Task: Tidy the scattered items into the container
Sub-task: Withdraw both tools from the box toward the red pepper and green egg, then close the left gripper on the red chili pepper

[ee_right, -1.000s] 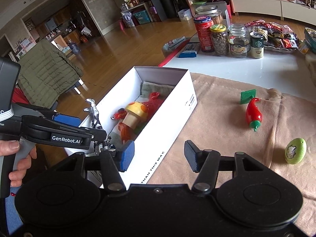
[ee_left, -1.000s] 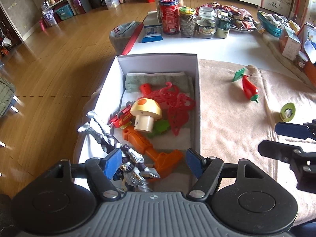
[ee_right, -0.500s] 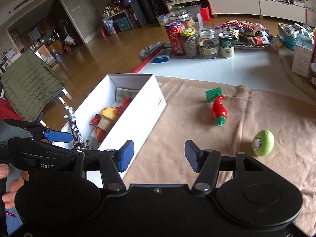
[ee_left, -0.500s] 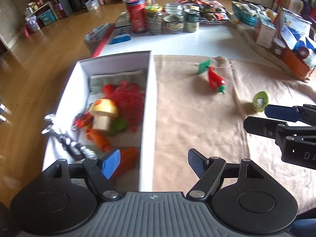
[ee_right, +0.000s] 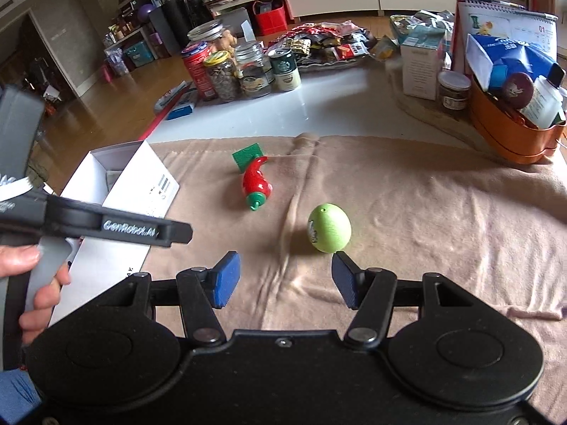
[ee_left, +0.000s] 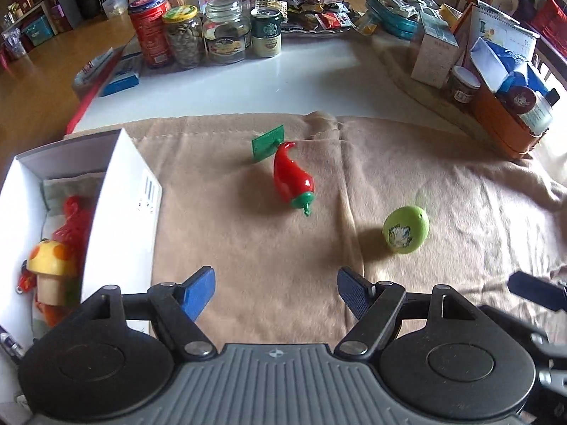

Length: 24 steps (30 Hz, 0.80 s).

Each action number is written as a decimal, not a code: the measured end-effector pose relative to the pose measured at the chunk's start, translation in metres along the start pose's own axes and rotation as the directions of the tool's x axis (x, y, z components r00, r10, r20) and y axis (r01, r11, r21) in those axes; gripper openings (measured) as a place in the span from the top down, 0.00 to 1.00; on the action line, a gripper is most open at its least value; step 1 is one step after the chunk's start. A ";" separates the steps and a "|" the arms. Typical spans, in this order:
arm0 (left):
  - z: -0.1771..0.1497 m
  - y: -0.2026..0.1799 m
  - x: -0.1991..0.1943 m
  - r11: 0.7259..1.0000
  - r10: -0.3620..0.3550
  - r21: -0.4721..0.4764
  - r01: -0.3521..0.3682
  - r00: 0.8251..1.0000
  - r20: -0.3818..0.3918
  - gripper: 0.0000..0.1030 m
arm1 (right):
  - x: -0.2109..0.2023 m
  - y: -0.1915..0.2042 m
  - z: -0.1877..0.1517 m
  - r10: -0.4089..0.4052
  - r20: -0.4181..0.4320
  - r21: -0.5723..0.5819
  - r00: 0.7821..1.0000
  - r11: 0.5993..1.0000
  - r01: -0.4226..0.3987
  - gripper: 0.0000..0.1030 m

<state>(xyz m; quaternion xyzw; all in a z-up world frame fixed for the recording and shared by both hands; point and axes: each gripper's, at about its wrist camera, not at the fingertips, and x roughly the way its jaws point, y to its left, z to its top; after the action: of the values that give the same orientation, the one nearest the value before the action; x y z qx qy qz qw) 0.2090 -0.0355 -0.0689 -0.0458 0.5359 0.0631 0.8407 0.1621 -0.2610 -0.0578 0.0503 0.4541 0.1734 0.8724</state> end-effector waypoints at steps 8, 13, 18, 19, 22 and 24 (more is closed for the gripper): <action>0.051 -0.010 0.057 0.997 0.019 -0.071 -0.018 1.000 0.019 0.26 | -0.006 -0.010 0.004 -0.002 0.010 0.007 1.000 1.000 0.002 0.42; 0.069 -0.011 0.095 0.995 0.029 -0.092 -0.029 1.000 0.002 0.26 | -0.004 -0.008 0.004 0.005 0.003 0.001 1.000 1.000 -0.005 0.41; 0.080 -0.015 0.121 0.997 0.053 -0.061 -0.053 0.999 -0.007 0.26 | 0.000 -0.004 0.004 -0.003 -0.012 -0.026 1.000 1.000 0.003 0.39; 0.082 -0.015 0.125 0.997 0.057 -0.055 -0.057 0.998 -0.009 0.26 | 0.000 -0.004 0.004 -0.001 -0.013 -0.027 1.000 1.000 0.001 0.37; 0.084 -0.018 0.133 0.997 0.067 -0.041 -0.067 0.998 -0.014 0.26 | 0.001 -0.002 0.005 0.002 -0.011 -0.027 1.000 1.000 -0.003 0.33; 0.084 -0.021 0.139 0.997 0.069 -0.032 -0.070 0.997 -0.025 0.26 | 0.002 0.000 0.005 0.000 -0.013 -0.035 1.000 0.999 0.000 0.32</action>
<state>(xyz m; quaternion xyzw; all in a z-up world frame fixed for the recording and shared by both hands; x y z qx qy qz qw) 0.3460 -0.0359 -0.1596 -0.0417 0.5461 0.1006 0.8306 0.1668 -0.2601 -0.0566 0.0339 0.4566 0.1816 0.8703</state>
